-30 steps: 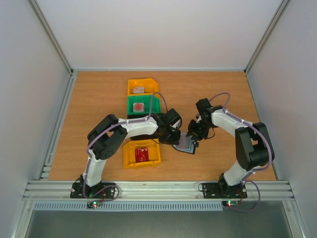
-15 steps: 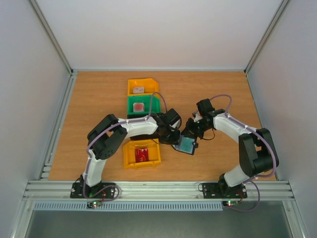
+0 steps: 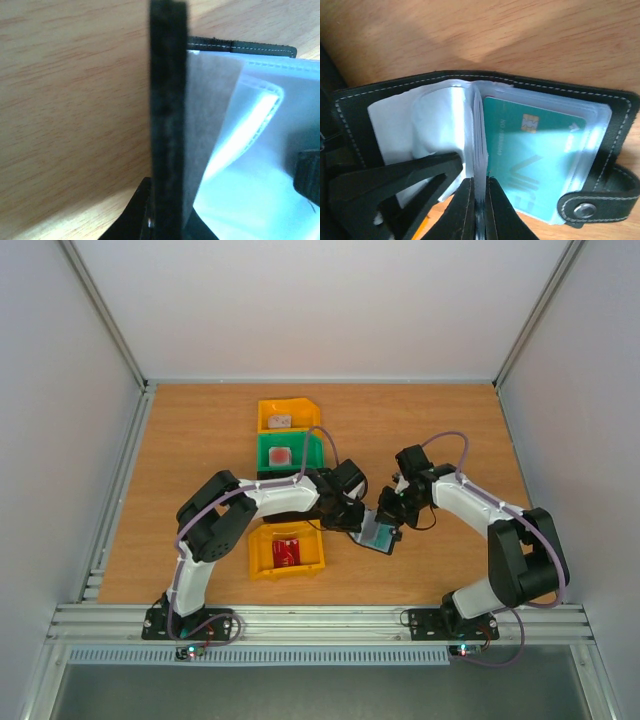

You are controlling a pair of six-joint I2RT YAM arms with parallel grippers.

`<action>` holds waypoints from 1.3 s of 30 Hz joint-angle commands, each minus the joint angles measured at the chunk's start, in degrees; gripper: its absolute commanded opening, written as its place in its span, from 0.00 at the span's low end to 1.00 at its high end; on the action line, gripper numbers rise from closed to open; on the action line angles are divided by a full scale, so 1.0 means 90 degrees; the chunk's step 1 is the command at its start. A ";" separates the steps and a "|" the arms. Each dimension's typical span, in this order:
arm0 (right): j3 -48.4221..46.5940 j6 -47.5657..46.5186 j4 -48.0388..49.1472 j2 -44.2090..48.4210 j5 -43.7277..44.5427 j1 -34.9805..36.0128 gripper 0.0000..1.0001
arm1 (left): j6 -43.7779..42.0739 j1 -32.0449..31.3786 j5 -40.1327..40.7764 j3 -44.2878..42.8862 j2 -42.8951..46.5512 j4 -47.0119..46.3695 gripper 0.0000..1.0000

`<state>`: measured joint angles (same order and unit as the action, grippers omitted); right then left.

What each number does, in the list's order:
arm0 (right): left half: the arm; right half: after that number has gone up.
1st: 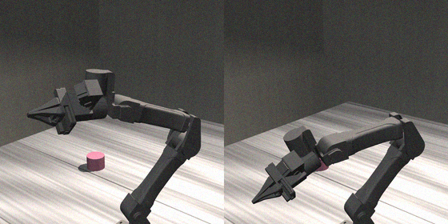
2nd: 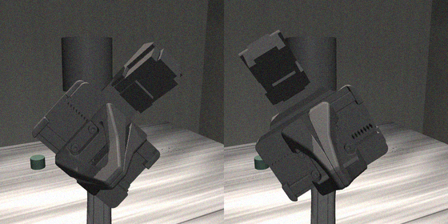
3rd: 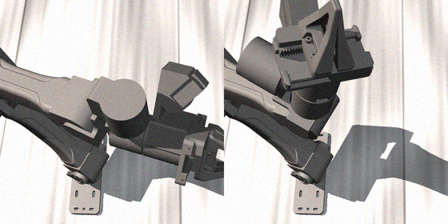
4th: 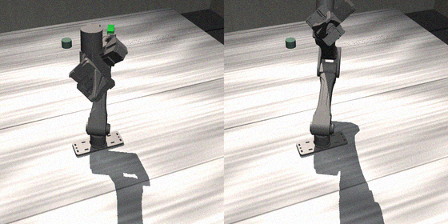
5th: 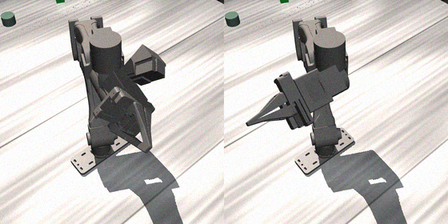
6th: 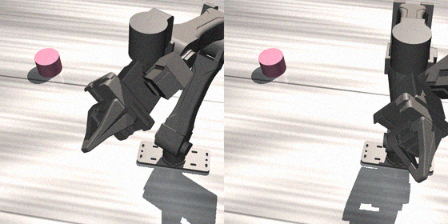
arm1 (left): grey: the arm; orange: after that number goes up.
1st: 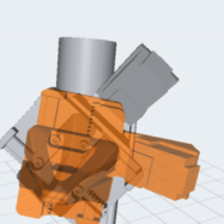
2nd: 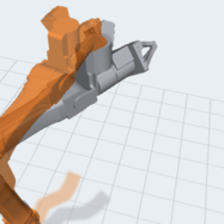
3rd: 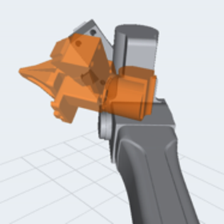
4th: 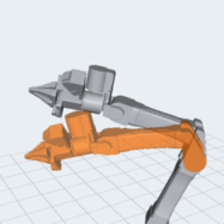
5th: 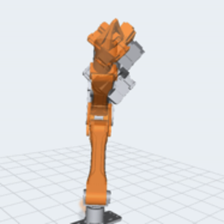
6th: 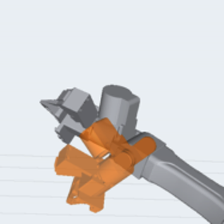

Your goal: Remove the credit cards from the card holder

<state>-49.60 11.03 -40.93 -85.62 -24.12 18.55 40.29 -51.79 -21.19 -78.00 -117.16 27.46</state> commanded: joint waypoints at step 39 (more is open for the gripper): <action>-0.2639 -0.1569 -0.2339 0.0842 -0.0855 -0.0419 0.01 | -0.1957 0.0809 -0.2079 -0.0041 0.1838 -0.1560 0.61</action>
<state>-64.95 4.05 -57.84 -81.10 -24.40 15.81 26.63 -48.75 -28.62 -80.25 -108.51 23.79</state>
